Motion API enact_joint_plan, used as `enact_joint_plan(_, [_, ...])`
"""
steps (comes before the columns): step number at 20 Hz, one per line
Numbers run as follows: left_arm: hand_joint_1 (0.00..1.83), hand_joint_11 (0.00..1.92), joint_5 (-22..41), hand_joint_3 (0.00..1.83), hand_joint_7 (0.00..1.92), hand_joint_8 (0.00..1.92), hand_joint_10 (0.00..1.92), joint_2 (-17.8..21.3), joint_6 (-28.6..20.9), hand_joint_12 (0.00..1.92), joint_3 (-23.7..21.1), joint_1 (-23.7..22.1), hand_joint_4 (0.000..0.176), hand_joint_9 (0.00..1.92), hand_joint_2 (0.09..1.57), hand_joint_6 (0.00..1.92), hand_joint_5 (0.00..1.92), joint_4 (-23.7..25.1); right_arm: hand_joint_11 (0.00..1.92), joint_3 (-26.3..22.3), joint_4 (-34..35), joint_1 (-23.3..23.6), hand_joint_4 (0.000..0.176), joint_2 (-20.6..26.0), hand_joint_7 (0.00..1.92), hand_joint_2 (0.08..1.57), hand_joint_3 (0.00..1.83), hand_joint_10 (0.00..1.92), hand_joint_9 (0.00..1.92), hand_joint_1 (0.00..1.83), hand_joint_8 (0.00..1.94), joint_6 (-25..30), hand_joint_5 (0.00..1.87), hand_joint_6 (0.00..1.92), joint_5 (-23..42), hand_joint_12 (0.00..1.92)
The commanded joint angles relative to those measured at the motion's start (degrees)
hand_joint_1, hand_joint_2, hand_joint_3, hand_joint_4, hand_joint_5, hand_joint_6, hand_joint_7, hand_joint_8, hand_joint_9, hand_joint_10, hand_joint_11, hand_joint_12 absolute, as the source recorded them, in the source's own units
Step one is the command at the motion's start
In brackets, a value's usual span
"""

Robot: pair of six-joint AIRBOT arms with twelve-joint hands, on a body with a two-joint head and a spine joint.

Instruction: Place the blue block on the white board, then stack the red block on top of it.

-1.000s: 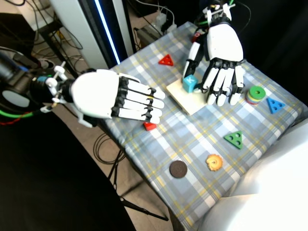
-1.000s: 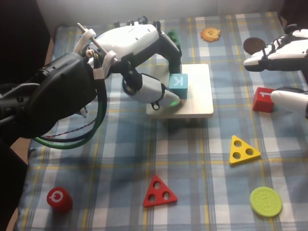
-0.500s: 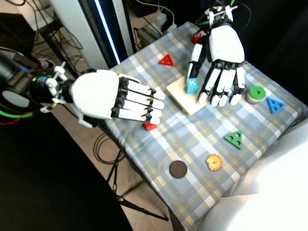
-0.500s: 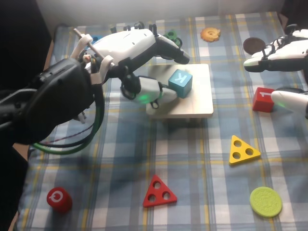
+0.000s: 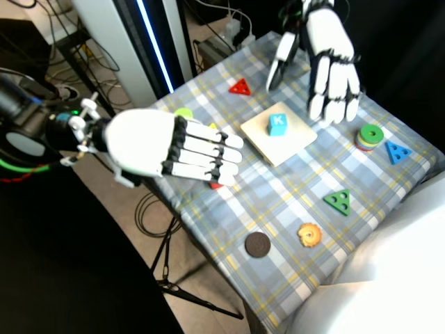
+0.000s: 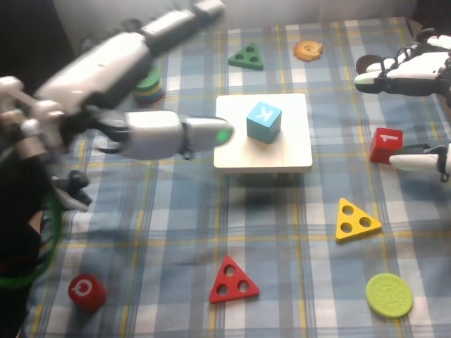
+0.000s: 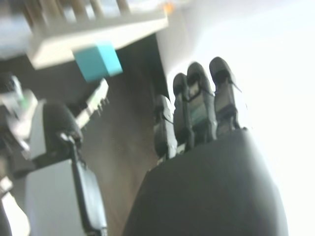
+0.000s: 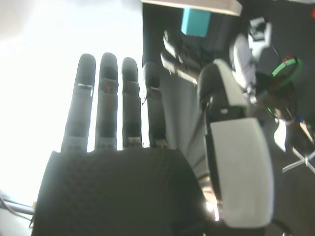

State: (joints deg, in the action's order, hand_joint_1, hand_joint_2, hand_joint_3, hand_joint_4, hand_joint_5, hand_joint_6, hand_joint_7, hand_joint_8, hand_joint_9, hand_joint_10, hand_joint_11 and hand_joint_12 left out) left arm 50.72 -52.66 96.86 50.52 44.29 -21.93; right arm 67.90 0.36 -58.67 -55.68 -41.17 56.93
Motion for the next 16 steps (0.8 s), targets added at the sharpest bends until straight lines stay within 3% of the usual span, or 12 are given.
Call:
enact_joint_plan(1, [0.73,0.00,9.8,0.01,0.16,0.00,0.00,1.1,-3.7,0.36,-0.5,0.8,0.176,0.15,0.82,0.00,0.14,2.5,0.01,0.3,1.4,1.1,0.019,-0.3,0.48,0.97,0.00,0.00,0.46,0.90,0.00,-0.5,0.50,0.00,4.5,1.07])
enact_joint_plan(3, [0.73,0.00,13.0,0.01,0.14,0.00,0.00,4.0,-12.4,0.39,-1.4,4.2,0.176,0.13,0.83,0.00,0.13,4.1,0.02,1.2,2.3,1.2,0.015,-0.8,0.48,0.97,0.00,0.01,0.47,0.90,0.00,-0.6,0.52,0.00,3.2,1.09])
enact_joint_plan(5, [0.75,0.00,17.8,0.01,0.14,0.00,0.01,7.0,-23.0,0.32,-1.5,8.6,0.152,0.11,0.84,0.00,0.14,5.1,0.09,2.2,3.6,1.2,0.013,-1.5,0.51,0.96,0.00,0.01,0.51,0.93,0.00,-0.6,0.56,0.00,1.8,1.08])
enact_joint_plan(6, [0.73,0.00,18.8,0.00,0.16,0.01,0.01,7.7,-23.8,0.30,-1.7,9.6,0.157,0.11,0.84,0.00,0.15,5.1,0.10,2.4,3.7,1.2,0.009,-1.7,0.52,0.96,0.00,0.02,0.52,0.93,0.01,-0.6,0.57,0.01,1.4,1.08])
enact_joint_plan(7, [0.75,0.00,19.7,0.00,0.17,0.01,0.00,8.6,-23.8,0.28,-2.3,10.6,0.143,0.11,0.84,0.01,0.17,4.8,0.12,2.7,3.9,1.2,0.009,-2.1,0.53,0.96,0.00,0.02,0.54,0.94,0.01,-0.6,0.59,0.01,0.9,1.09])
enact_joint_plan(11, [0.78,0.00,21.3,0.00,0.19,0.01,0.01,9.9,-23.8,0.29,-3.4,13.2,0.144,0.13,0.84,0.00,0.18,3.2,0.16,4.2,5.5,1.5,0.000,-3.7,0.56,0.98,0.01,0.03,0.58,0.91,0.01,-0.7,0.62,0.02,-0.8,1.11])
enact_joint_plan(14, [0.80,0.00,23.3,0.00,0.20,0.00,0.00,10.1,-23.9,0.28,-3.9,15.5,0.130,0.14,0.85,0.01,0.21,1.0,0.19,5.2,6.8,1.5,0.000,-4.7,0.62,1.00,0.00,0.01,0.62,0.91,0.00,-0.7,0.69,0.00,-1.6,1.02])
enact_joint_plan(15, [0.80,0.00,23.6,0.00,0.20,0.00,0.00,10.3,-23.9,0.28,-4.1,15.9,0.130,0.14,0.85,0.01,0.21,0.7,0.19,5.4,7.0,1.6,0.000,-4.9,0.62,1.00,0.00,0.01,0.62,0.91,0.00,-0.7,0.69,0.00,-1.7,1.02])
enact_joint_plan(16, [0.81,0.00,23.8,0.00,0.19,0.00,0.00,10.5,-23.9,0.27,-4.3,16.2,0.144,0.14,0.85,0.01,0.21,0.5,0.20,5.6,7.2,1.7,0.000,-5.1,0.64,1.01,0.00,0.00,0.62,0.91,0.00,-0.7,0.72,0.00,-1.9,0.97])
